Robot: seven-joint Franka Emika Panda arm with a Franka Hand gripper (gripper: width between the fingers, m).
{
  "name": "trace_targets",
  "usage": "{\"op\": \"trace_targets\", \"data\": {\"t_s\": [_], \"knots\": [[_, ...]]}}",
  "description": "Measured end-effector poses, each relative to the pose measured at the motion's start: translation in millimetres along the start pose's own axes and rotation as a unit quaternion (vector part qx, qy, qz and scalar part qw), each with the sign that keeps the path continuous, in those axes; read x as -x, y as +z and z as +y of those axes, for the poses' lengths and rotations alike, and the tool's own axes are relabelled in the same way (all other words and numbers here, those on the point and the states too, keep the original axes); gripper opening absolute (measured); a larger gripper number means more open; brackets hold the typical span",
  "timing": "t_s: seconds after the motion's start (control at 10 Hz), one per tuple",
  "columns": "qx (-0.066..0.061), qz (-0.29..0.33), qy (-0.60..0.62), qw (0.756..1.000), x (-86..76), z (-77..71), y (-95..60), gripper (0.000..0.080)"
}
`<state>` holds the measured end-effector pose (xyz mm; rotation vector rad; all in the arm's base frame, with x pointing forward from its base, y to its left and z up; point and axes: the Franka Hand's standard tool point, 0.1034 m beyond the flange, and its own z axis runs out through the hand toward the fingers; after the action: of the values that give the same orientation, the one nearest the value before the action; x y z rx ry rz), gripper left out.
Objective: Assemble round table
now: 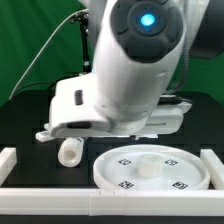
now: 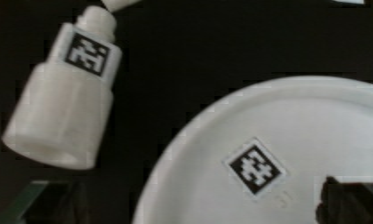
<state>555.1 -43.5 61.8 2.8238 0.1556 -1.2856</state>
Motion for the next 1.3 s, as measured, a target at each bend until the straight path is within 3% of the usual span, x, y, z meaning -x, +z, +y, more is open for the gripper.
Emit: {"op": "trace_targets", "data": {"t_s": [0.4,0.7,0.8,1.1,1.3], "knots": [[-0.002,0.000,0.005,1.000,0.2,3.7,0.8,0.0649],[-0.009,-0.007,0.073,0.997,14.9,61.6,5.9,0.0649],[-0.022,0.003,0.085,0.996,11.6,74.8,14.0,0.0649],[-0.025,-0.001,0.090,0.996,11.2,75.6,18.3,0.0649],[-0.034,-0.022,0.125,0.991,3.1,72.7,41.2,0.0649]]}}
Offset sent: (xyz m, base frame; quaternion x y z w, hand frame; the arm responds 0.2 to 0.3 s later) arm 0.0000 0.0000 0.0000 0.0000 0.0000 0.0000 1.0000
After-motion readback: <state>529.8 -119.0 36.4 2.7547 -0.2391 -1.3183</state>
